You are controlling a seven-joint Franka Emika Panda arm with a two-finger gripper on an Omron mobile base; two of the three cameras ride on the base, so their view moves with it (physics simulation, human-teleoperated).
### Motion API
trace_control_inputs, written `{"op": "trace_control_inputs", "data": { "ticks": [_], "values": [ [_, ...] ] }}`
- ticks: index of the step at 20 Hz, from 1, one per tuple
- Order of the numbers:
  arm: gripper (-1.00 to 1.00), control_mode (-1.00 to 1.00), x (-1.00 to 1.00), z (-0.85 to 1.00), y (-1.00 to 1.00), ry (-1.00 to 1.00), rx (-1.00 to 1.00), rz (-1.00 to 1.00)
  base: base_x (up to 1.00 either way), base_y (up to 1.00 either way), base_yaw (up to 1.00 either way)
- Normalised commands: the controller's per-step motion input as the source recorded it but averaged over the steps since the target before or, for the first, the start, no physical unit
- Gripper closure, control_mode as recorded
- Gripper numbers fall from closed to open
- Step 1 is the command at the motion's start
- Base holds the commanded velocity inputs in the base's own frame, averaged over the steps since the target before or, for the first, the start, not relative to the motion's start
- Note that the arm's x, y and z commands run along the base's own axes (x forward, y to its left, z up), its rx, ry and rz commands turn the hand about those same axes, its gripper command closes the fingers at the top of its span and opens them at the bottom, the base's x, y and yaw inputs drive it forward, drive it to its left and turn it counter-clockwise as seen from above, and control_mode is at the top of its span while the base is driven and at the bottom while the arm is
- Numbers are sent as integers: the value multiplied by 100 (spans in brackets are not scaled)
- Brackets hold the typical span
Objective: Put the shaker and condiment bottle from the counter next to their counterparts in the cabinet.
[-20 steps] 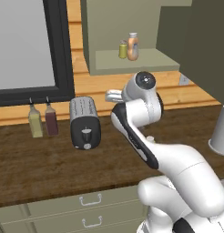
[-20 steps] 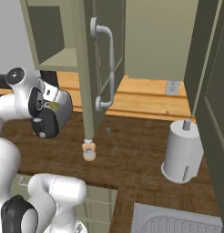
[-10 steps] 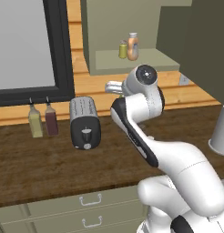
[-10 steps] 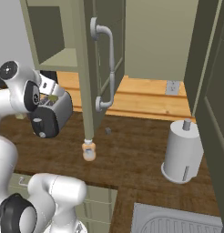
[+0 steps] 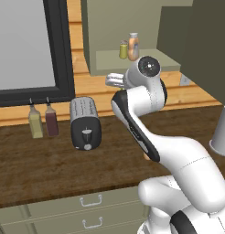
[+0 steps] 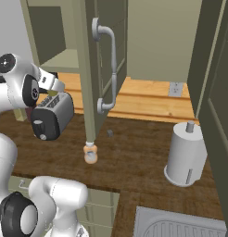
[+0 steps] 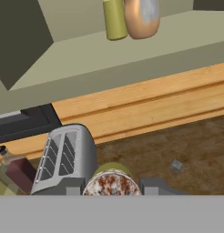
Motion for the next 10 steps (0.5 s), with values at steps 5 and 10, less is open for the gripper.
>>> {"op": "trace_control_inputs", "data": {
  "ticks": [5,10],
  "values": [
    [100,-100,0,40,0,0,2,0,0,0,0],
    [100,-100,0,29,0,-1,0,0,0,0,0]
  ]
}}
